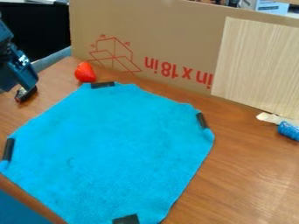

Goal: Fold the cloth from top left to bottom right

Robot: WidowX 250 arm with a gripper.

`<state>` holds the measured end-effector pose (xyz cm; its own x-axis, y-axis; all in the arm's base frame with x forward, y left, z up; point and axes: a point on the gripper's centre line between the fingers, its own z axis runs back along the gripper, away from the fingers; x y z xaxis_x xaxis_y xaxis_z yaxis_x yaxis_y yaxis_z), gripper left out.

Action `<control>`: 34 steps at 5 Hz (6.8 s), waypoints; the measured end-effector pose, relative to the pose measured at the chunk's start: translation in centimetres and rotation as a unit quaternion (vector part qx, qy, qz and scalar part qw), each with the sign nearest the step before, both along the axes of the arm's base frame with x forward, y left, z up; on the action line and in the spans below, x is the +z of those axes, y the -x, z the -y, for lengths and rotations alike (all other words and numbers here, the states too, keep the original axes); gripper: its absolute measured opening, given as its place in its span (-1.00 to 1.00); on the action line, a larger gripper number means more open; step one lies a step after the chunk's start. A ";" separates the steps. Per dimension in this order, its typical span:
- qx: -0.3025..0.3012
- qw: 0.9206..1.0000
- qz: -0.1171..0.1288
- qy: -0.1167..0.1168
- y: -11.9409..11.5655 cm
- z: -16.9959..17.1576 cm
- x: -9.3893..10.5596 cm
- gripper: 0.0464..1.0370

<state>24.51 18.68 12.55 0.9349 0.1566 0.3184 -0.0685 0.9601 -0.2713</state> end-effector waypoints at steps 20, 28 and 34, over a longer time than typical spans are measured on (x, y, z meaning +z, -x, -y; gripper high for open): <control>-0.180 0.972 0.059 -0.138 -18.7 2.0 -8.7 0.83; -0.192 0.951 0.168 -0.173 -12.8 6.1 -1.2 -0.99; -0.304 0.921 0.125 -0.210 -0.7 20.0 -4.1 -0.99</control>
<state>25.18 -1.36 8.44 0.6978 -0.5583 0.4487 0.5309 0.8237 0.1993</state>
